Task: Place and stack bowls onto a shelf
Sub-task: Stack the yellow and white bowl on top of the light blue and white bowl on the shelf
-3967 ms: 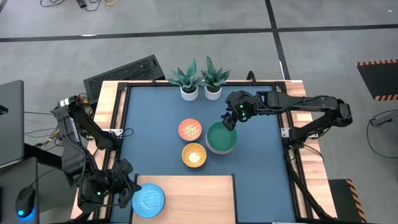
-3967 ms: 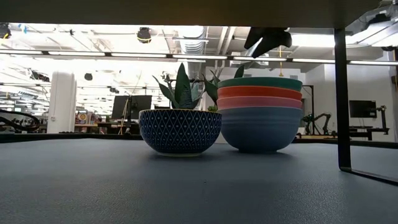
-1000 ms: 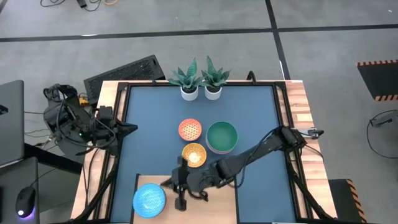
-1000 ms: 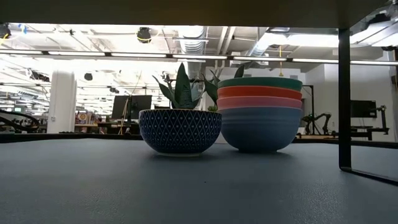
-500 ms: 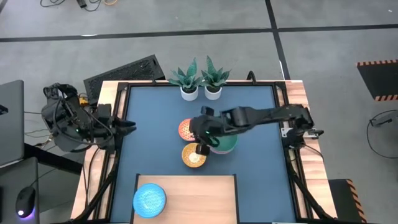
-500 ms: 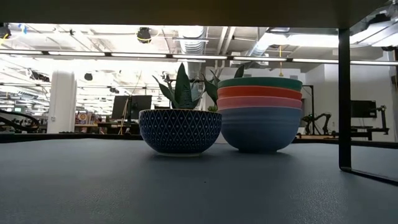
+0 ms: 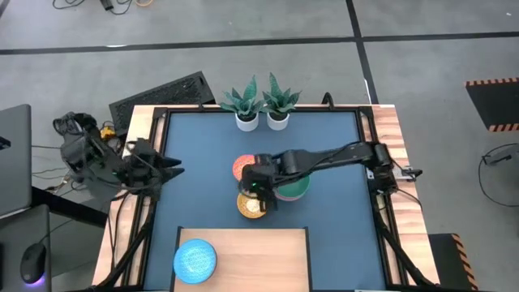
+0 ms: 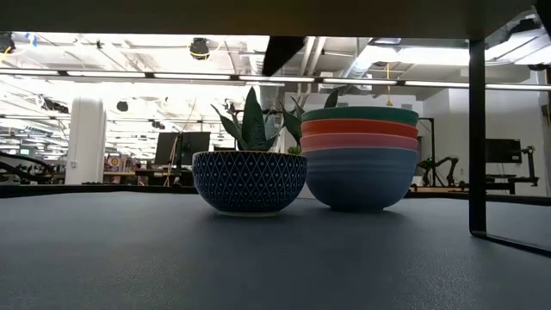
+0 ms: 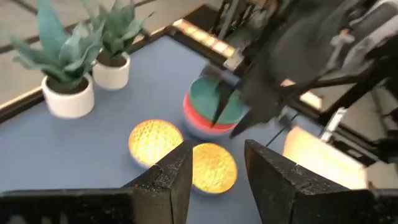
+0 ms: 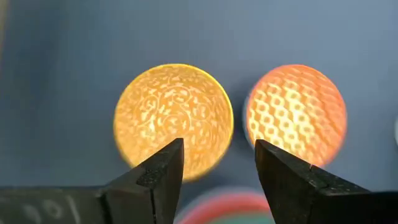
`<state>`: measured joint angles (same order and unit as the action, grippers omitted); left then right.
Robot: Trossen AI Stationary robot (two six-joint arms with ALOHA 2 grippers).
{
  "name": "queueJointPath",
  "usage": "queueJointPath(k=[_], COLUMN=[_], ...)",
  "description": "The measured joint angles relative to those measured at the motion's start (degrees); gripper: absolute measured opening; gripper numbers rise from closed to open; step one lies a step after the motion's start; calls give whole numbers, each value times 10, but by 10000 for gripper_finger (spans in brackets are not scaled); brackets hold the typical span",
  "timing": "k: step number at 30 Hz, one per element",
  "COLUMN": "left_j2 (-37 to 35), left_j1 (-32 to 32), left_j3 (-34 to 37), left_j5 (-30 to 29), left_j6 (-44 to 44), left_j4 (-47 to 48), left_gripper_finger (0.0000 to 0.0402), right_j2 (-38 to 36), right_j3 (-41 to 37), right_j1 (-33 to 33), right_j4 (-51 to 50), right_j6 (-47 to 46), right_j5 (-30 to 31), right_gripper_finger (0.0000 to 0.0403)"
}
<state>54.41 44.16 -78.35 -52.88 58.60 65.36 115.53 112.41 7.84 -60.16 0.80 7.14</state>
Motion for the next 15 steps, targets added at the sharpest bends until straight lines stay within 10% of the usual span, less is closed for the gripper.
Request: queueJointPath(k=[15], left_j2=[220], left_j1=[-275], left_j3=[0], left_j5=[285], left_j6=[4], left_j4=[-32], left_gripper_finger=[130], right_j2=[-204], right_j3=[1], right_j1=[16], right_j4=[-201], right_j6=[-233], right_j5=[131], right_gripper_finger=[216])
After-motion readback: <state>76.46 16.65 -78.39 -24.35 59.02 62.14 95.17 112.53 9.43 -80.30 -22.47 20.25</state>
